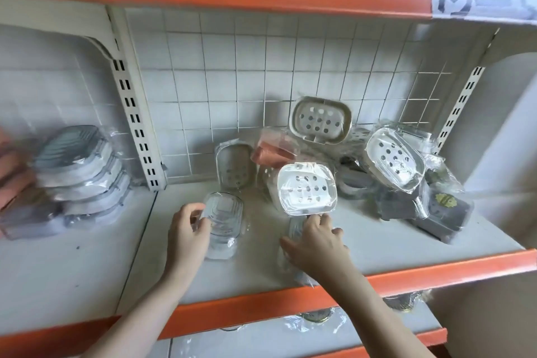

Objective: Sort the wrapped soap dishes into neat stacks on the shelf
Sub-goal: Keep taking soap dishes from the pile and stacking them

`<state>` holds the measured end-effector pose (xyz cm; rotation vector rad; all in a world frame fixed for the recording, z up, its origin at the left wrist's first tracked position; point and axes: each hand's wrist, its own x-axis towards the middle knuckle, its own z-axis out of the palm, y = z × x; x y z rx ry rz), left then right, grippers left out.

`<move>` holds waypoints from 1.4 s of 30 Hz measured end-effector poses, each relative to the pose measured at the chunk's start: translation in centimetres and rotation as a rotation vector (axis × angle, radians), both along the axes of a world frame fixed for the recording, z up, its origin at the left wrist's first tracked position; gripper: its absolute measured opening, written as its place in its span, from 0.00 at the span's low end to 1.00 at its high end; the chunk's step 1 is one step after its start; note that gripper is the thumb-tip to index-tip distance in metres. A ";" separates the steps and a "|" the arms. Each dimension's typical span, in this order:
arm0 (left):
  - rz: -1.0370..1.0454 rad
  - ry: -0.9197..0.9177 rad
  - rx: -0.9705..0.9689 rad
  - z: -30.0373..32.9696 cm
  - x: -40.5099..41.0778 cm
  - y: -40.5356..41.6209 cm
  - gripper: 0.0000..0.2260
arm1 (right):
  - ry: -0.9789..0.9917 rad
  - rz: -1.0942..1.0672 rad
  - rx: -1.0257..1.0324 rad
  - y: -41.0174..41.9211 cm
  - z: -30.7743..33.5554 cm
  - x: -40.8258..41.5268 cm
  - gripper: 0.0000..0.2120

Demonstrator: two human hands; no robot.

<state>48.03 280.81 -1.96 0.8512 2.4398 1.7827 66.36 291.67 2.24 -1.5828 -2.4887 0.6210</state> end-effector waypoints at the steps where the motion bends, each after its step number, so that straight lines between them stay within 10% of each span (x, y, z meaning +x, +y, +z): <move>1: 0.012 -0.019 -0.008 0.0 -0.1 -0.3 0.10 | 0.000 0.015 0.008 -0.4 0.0 -0.2 0.31; 15: -0.051 0.373 -0.849 1.2 2.1 -0.3 0.37 | 0.029 0.067 -0.005 -1.6 -0.7 -1.8 0.28; 30: 0.086 0.374 -0.759 1.5 1.9 -0.5 0.28 | -0.127 -0.193 0.385 3.1 1.2 4.0 0.36; 42: 0.139 0.482 -0.467 3.3 2.3 -0.7 0.30 | 0.374 -0.093 0.621 1.2 4.0 2.5 0.36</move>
